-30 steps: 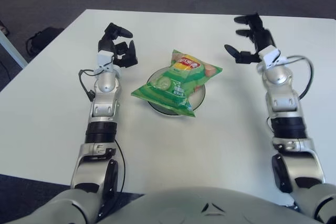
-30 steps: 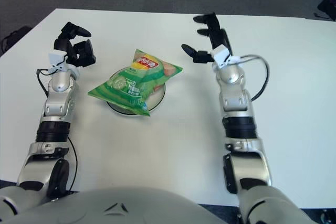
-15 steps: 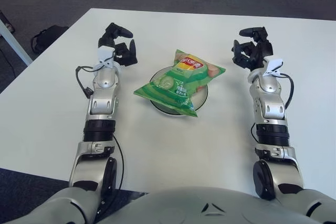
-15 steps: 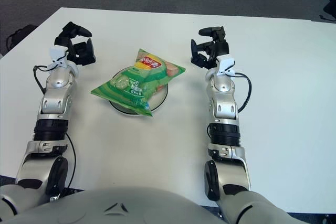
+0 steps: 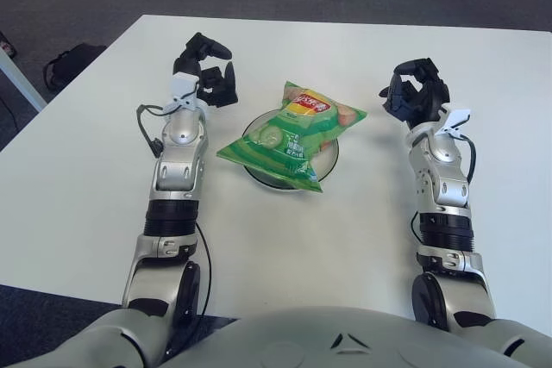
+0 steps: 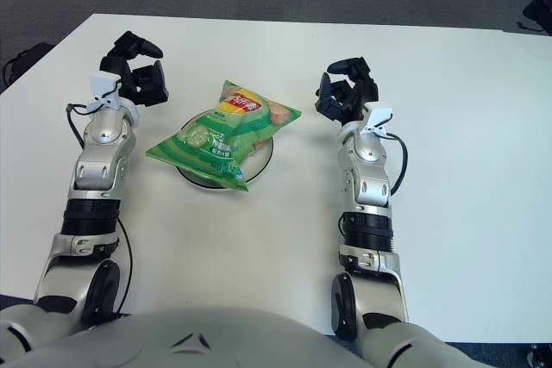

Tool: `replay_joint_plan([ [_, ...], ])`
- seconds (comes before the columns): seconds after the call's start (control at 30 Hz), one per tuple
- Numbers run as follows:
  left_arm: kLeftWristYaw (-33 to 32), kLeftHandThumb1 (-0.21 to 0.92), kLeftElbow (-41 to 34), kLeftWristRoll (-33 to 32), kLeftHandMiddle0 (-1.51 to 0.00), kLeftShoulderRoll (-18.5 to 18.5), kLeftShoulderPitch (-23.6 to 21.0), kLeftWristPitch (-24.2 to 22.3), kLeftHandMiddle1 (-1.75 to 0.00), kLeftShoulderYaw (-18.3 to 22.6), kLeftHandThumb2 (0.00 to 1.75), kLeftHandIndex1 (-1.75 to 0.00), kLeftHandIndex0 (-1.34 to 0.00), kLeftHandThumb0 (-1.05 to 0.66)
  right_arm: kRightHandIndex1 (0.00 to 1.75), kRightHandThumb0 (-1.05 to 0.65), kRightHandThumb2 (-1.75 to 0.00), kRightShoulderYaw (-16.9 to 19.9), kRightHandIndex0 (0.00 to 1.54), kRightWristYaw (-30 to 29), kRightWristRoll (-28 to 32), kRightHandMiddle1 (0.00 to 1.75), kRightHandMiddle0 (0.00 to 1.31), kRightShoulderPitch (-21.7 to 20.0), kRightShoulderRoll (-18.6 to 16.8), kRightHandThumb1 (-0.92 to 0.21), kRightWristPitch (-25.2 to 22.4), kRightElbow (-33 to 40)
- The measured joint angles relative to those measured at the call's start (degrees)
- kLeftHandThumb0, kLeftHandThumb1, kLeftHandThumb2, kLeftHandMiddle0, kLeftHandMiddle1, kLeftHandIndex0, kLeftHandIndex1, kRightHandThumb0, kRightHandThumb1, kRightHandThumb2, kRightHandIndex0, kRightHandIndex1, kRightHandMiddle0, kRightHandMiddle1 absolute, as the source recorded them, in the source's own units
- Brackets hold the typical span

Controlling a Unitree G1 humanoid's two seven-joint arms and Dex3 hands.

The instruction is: Put the snack into the plate.

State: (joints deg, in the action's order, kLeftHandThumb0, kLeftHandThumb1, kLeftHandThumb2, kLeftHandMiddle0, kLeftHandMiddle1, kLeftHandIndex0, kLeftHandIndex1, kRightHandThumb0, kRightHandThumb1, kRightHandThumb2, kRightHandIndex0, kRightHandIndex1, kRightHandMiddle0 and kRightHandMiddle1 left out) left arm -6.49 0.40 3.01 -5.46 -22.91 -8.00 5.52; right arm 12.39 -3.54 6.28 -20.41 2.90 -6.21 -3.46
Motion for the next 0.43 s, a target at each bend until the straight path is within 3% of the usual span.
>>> replay_joint_plan([
  [0.1, -0.21, 0.32, 0.11, -0.21, -1.25, 0.65, 1.20, 2.06, -1.75, 0.05, 1.30, -1.75, -0.61, -0.48, 1.62, 0.00, -1.42, 0.02, 0.66, -0.18, 0.02, 1.75, 0.57, 0.16, 0.00, -0.19, -0.62, 0.02],
  [0.27, -2.46, 0.31, 1.33, 0.09, -1.27, 3.31, 3.63, 9.23, -1.75, -0.18, 1.32, -1.75, -0.62, -0.48, 1.60, 0.00, -1.52, 0.01, 0.75, -0.94, -0.09, 1.75, 0.63, 1.09, 0.00, -0.10, -2.82, 0.84],
  [0.43, -4.19, 0.30, 5.27, 0.53, -1.29, 4.82, 4.57, 16.51, -1.75, -0.27, 1.34, -1.75, -0.63, -0.49, 1.64, 0.00, -1.59, -1.07, 0.83, -1.96, -1.20, 1.75, 0.60, 3.26, 0.04, -0.05, -4.81, 2.77],
])
